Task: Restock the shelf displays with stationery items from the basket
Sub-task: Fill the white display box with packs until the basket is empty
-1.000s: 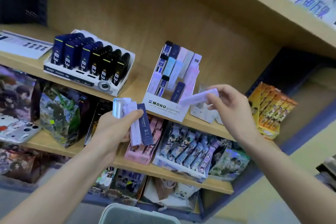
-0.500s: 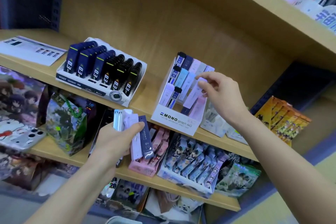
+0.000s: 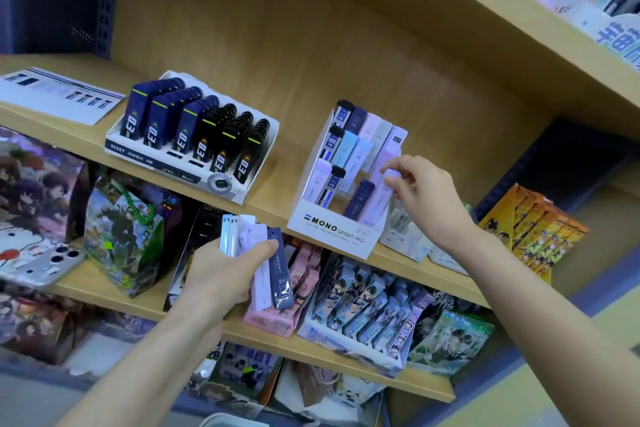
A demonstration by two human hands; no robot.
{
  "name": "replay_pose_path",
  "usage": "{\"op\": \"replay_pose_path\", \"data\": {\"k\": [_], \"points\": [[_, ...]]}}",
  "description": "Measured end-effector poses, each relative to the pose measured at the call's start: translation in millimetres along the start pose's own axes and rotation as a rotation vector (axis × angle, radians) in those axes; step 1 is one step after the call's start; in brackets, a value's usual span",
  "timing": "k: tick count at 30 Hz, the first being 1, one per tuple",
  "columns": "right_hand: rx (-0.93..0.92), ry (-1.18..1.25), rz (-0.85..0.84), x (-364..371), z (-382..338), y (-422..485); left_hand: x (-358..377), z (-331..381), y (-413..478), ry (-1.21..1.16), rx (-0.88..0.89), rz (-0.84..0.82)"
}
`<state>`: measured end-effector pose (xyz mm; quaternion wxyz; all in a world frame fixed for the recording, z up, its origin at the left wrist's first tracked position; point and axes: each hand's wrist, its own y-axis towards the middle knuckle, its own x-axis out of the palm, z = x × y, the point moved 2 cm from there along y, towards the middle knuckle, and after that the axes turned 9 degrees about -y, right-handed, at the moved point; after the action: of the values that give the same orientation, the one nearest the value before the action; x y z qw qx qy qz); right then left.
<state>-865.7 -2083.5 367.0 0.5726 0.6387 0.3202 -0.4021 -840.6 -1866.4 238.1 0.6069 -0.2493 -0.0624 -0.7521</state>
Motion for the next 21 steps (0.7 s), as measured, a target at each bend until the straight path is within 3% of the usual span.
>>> {"op": "replay_pose_path", "data": {"k": [5, 13, 17, 21], "points": [[0.043, 0.235, 0.087, -1, -10, 2, 2, 0, 0, 0.013, -0.004, -0.008], [0.042, 0.476, 0.021, 19, -41, 9, 4, -2, 2, 0.018, -0.017, -0.013], [-0.033, 0.401, -0.031, 34, -54, 11, 4, -1, 3, -0.013, -0.009, -0.017], [-0.063, 0.277, 0.072, 40, -59, 10, 2, 1, 4, -0.052, 0.004, -0.019]]}}
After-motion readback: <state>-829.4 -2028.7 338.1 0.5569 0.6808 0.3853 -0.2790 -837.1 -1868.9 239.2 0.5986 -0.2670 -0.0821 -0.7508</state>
